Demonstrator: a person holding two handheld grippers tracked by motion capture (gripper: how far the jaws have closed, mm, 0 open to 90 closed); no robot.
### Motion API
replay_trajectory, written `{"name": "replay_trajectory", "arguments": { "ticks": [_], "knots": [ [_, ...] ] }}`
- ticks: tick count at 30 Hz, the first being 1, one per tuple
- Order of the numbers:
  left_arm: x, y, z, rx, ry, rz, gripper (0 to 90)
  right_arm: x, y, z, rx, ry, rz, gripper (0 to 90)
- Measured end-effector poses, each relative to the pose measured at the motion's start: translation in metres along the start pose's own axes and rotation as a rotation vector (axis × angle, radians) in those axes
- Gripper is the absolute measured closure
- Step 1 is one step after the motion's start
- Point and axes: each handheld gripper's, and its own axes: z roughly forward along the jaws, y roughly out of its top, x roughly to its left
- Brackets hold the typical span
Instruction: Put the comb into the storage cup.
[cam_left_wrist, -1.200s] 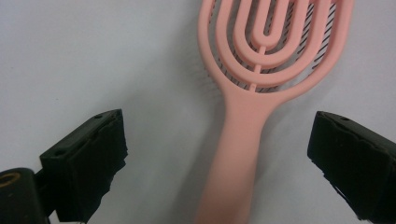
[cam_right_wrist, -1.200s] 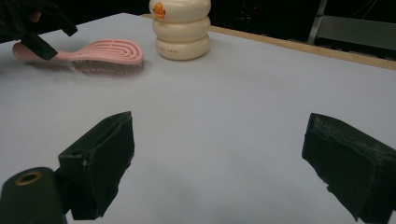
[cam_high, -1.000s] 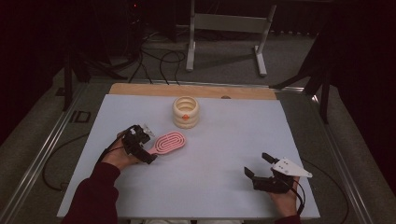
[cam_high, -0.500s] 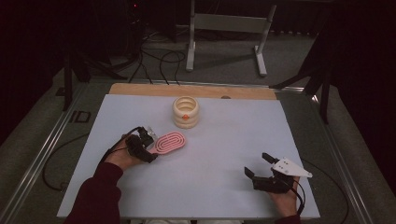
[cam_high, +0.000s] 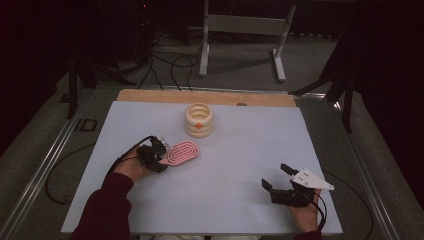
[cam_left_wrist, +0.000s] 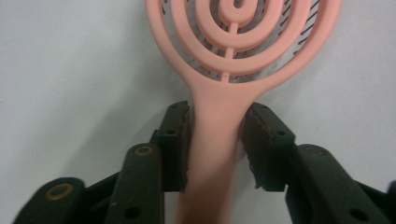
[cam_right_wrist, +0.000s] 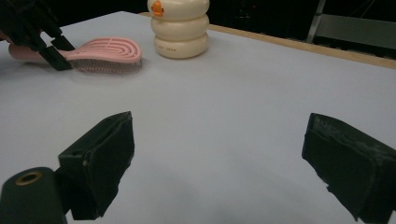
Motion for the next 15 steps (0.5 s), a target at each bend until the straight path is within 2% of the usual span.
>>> {"name": "replay_trajectory", "arguments": {
  "ticks": [8,15],
  "knots": [
    [0.0034,0.0017,0.0005,0.012,-0.028,-0.017,69.1,0.0001,-0.0004,0.0007,0.007,0.001,-0.001,9.4],
    [0.0048,0.0026,0.0004,0.02,-0.037,-0.022,69.9,0.0001,-0.0005,0.001,0.01,0.004,-0.002,9.4]
  ]
}}
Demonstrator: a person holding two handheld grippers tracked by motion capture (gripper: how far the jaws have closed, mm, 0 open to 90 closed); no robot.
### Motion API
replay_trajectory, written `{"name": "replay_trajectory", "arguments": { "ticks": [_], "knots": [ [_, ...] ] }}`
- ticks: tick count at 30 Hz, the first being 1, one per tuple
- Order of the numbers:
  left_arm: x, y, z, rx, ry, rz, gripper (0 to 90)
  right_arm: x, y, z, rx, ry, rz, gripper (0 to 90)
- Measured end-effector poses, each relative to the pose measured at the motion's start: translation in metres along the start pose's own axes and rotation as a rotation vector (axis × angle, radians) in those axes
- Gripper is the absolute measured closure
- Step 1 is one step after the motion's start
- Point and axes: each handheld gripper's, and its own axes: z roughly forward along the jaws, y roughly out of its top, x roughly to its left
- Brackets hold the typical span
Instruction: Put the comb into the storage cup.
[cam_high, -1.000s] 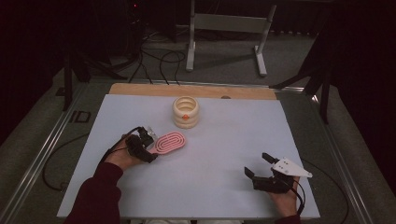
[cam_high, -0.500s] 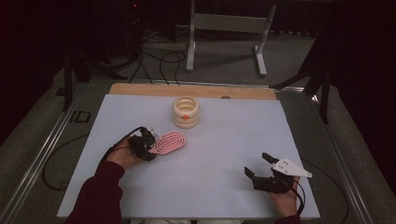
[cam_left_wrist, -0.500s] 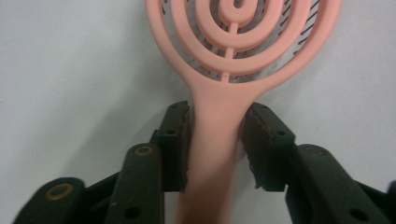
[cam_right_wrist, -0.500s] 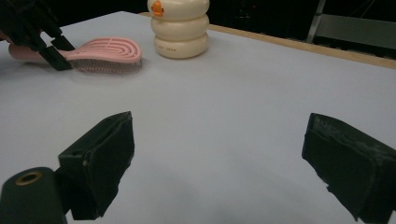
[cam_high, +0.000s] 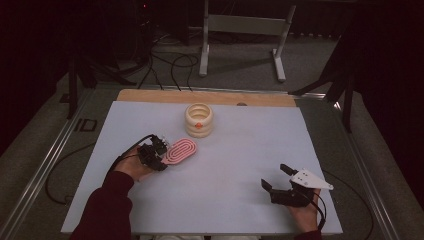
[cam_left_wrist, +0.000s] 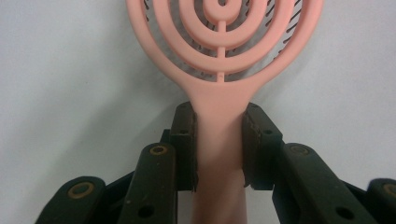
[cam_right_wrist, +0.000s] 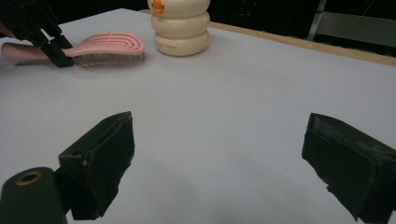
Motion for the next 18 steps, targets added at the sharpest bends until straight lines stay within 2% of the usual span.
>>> {"name": "replay_trajectory", "arguments": {
  "ticks": [18],
  "knots": [
    [-0.002,-0.0016,-0.0026,-0.024,0.03,-0.016,70.1,-0.0007,-0.0001,-0.0005,0.0,-0.001,0.002,9.4]
  ]
}}
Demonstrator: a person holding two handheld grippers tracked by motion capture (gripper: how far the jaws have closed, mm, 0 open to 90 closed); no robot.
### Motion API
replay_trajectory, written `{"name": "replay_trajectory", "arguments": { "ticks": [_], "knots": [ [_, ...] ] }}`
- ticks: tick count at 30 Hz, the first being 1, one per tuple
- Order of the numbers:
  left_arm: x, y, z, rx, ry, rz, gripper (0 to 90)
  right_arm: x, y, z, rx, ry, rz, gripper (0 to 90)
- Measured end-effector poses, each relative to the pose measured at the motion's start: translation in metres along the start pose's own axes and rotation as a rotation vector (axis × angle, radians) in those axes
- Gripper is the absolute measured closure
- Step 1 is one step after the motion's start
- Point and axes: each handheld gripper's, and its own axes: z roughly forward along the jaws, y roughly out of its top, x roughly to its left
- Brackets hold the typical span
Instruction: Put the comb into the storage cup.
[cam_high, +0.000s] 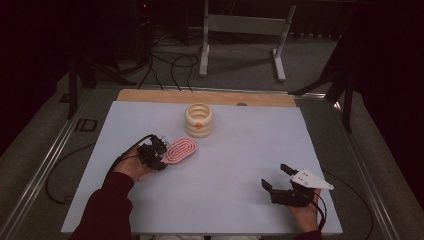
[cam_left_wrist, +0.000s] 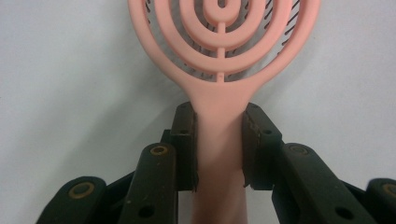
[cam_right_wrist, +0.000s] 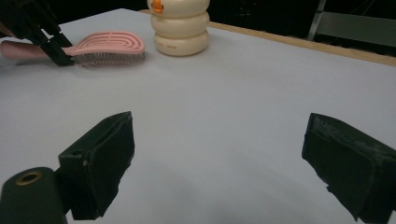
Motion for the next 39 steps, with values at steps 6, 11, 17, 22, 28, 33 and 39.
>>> {"name": "replay_trajectory", "arguments": {
  "ticks": [6,11,17,22,28,33,39],
  "knots": [
    [-0.001,-0.001,-0.003,-0.023,0.013,-0.004,70.2,0.0,0.0,0.0,0.0,0.0,-0.001,9.4],
    [-0.001,-0.002,-0.006,-0.037,0.02,-0.008,70.1,0.0,0.0,0.0,0.0,0.001,-0.001,9.4],
    [-0.001,-0.006,-0.011,-0.07,0.031,-0.02,70.1,0.0,0.0,0.0,0.0,0.001,-0.001,9.4],
    [-0.002,-0.009,-0.017,-0.103,0.049,-0.028,70.1,0.0,0.0,0.0,0.001,0.001,-0.001,9.4],
    [-0.002,-0.011,-0.022,-0.134,0.059,-0.046,70.1,0.0,0.0,0.0,0.001,0.002,-0.003,9.4],
    [-0.002,-0.013,-0.025,-0.156,0.068,-0.054,70.1,0.0,0.0,0.0,0.001,0.002,-0.001,9.4],
    [-0.003,-0.017,-0.029,-0.187,0.079,-0.073,70.1,0.0,0.0,0.0,0.002,0.003,-0.002,9.4]
  ]
}}
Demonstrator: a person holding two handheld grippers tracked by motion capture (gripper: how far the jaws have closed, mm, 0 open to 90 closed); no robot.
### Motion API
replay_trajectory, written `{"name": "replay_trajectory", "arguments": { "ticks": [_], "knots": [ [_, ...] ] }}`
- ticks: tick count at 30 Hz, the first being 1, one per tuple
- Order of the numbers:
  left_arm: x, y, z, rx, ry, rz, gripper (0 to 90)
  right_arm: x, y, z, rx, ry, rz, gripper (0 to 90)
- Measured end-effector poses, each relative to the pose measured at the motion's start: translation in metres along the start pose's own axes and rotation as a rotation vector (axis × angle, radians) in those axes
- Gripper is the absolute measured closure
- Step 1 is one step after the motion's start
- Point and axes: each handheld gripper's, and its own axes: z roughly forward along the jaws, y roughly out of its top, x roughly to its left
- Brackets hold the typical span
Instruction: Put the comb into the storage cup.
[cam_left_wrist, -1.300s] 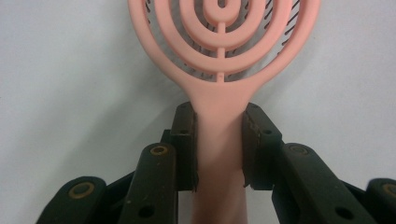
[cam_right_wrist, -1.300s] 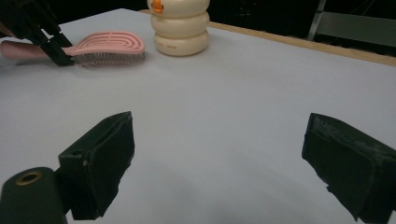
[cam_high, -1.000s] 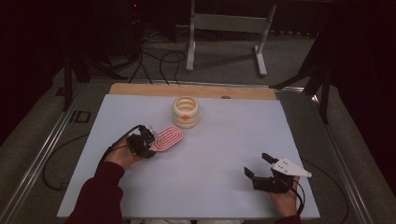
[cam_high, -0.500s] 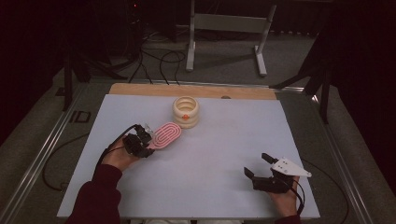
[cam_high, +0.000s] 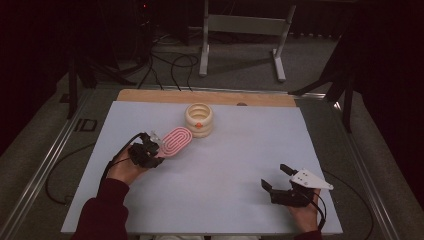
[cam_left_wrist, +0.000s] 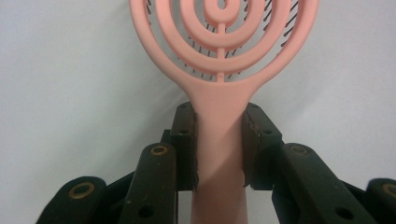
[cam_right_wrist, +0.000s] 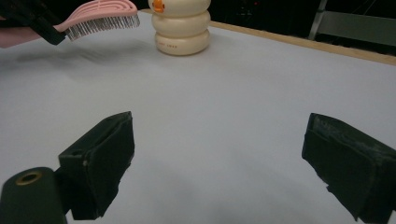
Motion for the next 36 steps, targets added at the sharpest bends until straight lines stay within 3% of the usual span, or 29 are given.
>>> {"name": "replay_trajectory", "arguments": {
  "ticks": [15,36],
  "knots": [
    [0.0,-0.005,-0.007,-0.069,0.045,-0.036,70.1,0.0,0.0,0.001,0.003,0.003,0.003,9.4],
    [0.0,-0.017,-0.015,-0.168,0.057,-0.082,70.1,0.0,-0.001,0.001,0.006,0.002,0.003,9.4]
  ]
}}
